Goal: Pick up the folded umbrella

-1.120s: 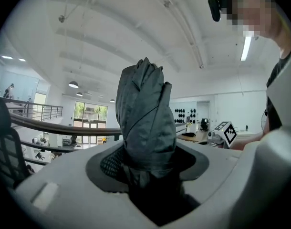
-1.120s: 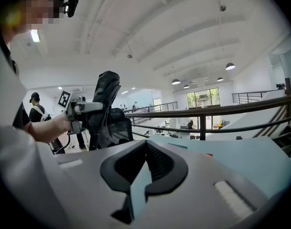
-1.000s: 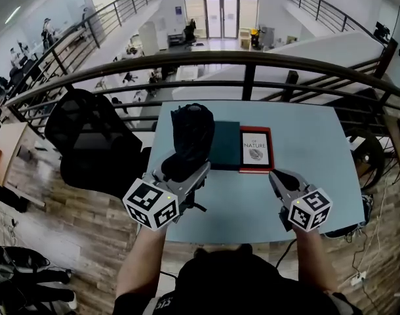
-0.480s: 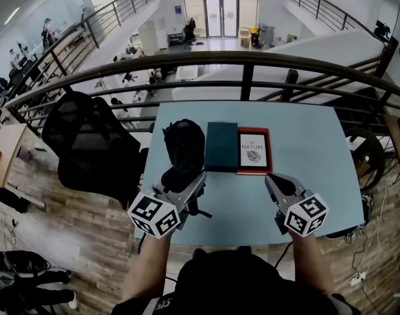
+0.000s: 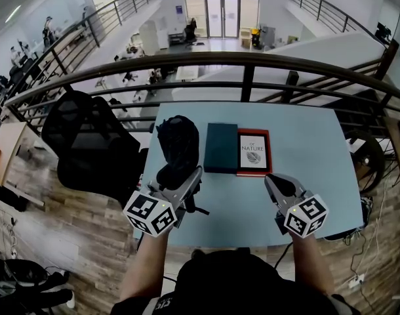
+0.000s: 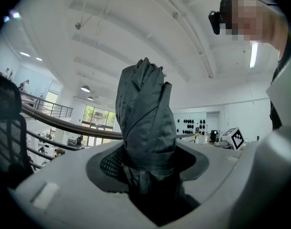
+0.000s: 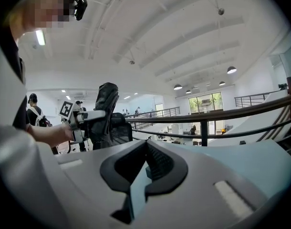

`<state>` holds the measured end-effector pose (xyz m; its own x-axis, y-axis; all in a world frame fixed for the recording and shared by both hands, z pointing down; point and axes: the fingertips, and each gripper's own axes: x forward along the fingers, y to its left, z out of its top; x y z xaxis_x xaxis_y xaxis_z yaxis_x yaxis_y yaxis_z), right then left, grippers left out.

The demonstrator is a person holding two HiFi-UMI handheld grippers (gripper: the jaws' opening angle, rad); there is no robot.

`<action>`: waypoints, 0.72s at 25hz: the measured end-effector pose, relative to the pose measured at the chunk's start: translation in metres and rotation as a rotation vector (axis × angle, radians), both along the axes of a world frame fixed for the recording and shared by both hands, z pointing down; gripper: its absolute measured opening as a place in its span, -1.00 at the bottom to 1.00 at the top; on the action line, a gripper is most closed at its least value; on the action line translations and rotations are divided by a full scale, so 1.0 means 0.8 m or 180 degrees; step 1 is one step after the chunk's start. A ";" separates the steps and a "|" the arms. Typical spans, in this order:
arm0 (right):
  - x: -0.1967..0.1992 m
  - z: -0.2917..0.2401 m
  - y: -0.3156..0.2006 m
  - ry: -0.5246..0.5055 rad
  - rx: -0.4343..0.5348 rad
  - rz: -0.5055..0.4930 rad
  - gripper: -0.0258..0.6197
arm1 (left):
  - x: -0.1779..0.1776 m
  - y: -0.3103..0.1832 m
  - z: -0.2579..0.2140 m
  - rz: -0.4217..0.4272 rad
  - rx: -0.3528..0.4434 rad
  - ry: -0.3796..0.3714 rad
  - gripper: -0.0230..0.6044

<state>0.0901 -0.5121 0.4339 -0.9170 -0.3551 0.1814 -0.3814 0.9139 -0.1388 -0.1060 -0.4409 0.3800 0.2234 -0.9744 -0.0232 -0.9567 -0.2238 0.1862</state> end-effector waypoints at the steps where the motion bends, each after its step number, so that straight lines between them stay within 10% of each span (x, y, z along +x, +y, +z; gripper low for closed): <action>1: 0.000 -0.002 -0.001 -0.0002 0.0023 -0.0005 -0.92 | -0.001 0.000 -0.003 -0.0009 0.0014 -0.0016 -0.08; 18: 0.007 -0.040 0.004 -0.0108 0.0503 -0.0043 -0.92 | -0.005 -0.001 -0.018 -0.0095 0.0096 -0.0067 -0.08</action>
